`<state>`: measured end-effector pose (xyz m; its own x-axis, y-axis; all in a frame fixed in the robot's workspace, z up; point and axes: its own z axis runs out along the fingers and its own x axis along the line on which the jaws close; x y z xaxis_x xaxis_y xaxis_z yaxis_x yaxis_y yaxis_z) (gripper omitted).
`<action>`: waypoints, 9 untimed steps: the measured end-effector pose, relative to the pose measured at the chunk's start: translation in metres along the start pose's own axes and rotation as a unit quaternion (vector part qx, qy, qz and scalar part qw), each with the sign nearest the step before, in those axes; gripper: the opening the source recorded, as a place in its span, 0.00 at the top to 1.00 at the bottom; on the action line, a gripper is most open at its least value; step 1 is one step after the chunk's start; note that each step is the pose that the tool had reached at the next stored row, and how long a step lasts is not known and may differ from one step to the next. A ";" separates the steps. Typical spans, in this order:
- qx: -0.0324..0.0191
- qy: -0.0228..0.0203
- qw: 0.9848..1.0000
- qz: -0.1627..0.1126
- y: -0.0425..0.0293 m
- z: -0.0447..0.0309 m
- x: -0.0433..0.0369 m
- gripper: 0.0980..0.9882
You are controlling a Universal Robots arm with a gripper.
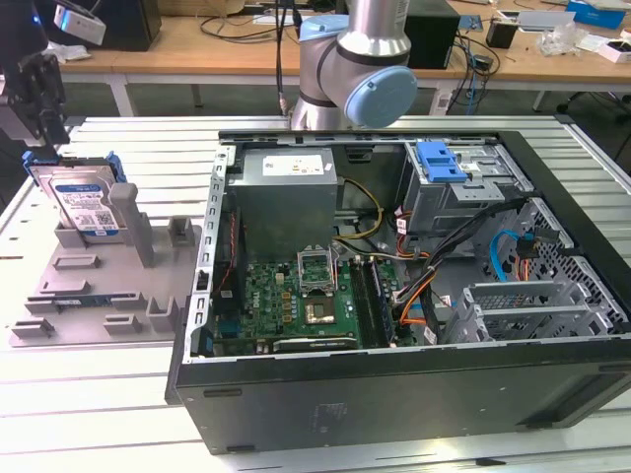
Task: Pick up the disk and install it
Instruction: 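Pick up the disk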
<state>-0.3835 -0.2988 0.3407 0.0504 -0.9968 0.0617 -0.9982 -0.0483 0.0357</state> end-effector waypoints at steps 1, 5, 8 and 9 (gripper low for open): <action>0.000 0.000 1.000 0.000 0.0002 0.0005 0.0000 0.57; 0.000 0.000 1.000 0.000 0.0028 0.0043 -0.0004 0.57; 0.000 0.000 1.000 0.000 0.0041 0.0059 -0.0006 0.57; 0.000 0.000 1.000 0.000 0.0047 0.0066 -0.0006 0.57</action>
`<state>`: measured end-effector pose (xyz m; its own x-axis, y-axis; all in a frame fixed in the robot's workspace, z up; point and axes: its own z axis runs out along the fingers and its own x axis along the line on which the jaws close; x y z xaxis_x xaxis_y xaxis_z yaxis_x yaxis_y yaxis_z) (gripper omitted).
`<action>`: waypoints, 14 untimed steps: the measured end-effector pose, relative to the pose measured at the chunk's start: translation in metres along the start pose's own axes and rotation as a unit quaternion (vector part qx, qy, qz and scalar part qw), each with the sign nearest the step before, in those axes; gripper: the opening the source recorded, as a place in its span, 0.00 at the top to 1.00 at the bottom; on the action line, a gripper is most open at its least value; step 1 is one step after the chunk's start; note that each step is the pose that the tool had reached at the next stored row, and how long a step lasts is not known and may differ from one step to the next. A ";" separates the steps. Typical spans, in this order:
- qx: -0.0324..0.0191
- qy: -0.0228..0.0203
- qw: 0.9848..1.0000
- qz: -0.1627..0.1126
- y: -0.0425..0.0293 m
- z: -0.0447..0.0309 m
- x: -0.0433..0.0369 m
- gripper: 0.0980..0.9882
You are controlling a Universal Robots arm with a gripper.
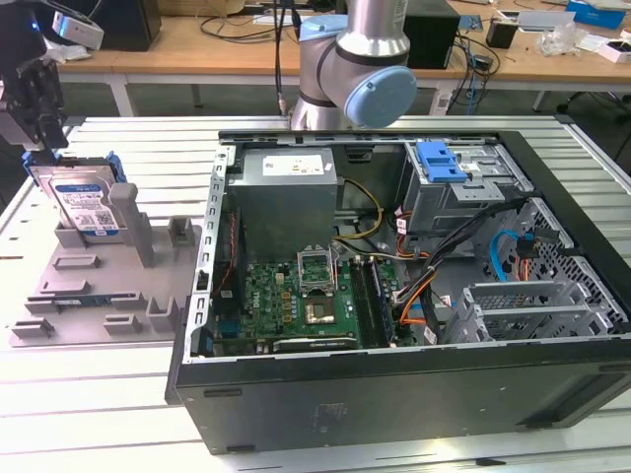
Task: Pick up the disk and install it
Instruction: 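Pick up the disk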
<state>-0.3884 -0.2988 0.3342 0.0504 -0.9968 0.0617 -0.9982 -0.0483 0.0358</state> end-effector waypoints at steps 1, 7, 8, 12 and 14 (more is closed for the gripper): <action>0.000 0.000 1.000 0.000 0.0004 0.0005 0.0000 0.57; 0.000 0.000 1.000 0.000 0.0038 0.0062 -0.0006 0.57; 0.000 0.000 1.000 0.000 0.0041 0.0072 -0.0006 0.57; 0.000 0.000 1.000 0.000 0.0052 0.0106 -0.0009 0.57; 0.000 0.000 1.000 0.000 0.0058 0.0123 -0.0010 0.57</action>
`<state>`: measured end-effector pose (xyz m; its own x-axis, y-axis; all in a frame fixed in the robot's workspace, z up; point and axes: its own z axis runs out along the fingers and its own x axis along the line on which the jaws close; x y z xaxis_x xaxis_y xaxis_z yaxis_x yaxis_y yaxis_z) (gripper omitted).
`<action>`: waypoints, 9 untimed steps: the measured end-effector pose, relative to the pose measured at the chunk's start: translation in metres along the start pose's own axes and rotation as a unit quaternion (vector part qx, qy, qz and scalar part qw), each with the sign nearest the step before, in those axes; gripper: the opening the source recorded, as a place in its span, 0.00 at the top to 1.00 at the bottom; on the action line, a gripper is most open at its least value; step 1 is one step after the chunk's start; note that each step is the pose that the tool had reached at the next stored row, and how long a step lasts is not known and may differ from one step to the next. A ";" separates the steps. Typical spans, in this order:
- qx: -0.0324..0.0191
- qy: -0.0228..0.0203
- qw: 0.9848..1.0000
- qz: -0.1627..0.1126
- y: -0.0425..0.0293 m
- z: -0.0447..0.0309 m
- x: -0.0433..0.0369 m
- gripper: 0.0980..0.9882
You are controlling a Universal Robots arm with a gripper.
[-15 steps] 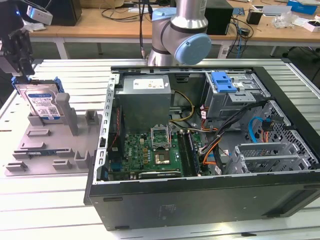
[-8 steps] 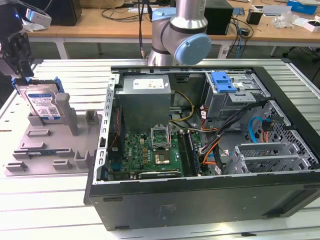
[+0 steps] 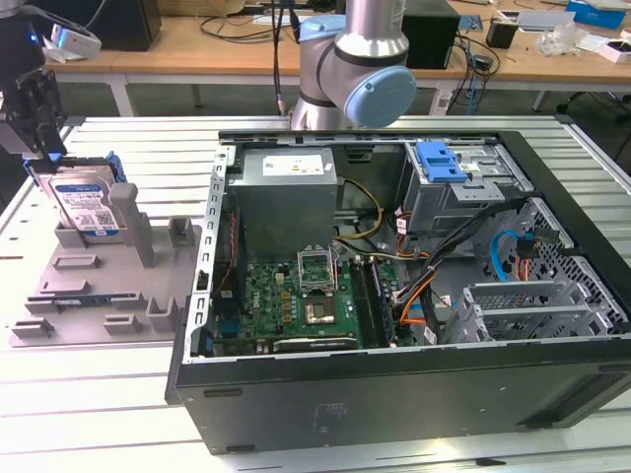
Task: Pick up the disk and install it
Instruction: 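Pick up the disk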
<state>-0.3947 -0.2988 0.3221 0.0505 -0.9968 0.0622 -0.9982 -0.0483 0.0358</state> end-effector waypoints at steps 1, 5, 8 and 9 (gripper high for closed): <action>0.000 0.000 1.000 0.000 0.0002 0.0003 0.0000 0.57; 0.000 0.001 1.000 0.000 0.0015 0.0010 0.0003 0.57; 0.000 0.001 1.000 0.000 0.0018 0.0012 0.0014 0.57; 0.000 0.001 1.000 0.000 0.0018 0.0013 0.0020 0.57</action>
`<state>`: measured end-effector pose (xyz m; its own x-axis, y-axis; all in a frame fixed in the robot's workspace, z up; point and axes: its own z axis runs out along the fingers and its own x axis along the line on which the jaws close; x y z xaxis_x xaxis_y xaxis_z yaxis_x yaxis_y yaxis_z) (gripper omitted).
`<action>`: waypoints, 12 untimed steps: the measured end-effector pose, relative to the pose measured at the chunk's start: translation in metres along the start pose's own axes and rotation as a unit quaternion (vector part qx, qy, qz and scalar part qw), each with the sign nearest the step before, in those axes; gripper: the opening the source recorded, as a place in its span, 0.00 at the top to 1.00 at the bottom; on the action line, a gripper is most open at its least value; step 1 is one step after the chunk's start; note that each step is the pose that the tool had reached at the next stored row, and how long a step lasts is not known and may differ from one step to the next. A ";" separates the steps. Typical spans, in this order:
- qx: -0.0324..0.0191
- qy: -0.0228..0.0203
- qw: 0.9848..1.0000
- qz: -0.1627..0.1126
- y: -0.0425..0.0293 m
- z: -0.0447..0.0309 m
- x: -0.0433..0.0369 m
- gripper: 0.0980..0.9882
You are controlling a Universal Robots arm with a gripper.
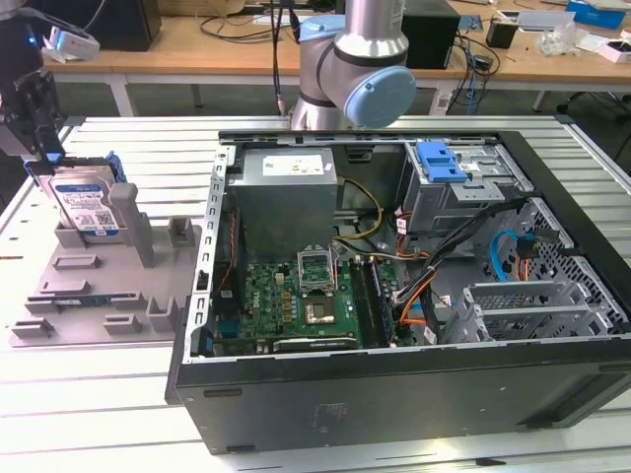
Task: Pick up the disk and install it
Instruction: 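Pick up the disk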
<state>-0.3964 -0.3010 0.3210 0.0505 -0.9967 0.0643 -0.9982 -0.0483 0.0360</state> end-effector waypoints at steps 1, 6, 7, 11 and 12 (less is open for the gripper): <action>0.000 0.000 1.000 0.000 0.0000 0.0001 0.0008 0.57; 0.000 0.000 1.000 0.003 -0.0005 0.0002 0.0030 0.57; 0.000 0.000 1.000 0.003 -0.0007 0.0002 0.0031 0.57; 0.000 0.000 1.000 0.003 -0.0008 0.0002 0.0031 0.57; 0.000 0.000 1.000 0.003 -0.0008 0.0002 0.0031 0.57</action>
<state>-0.3954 -0.3040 0.3210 0.0441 -0.9970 0.0642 -0.9985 -0.0418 0.0359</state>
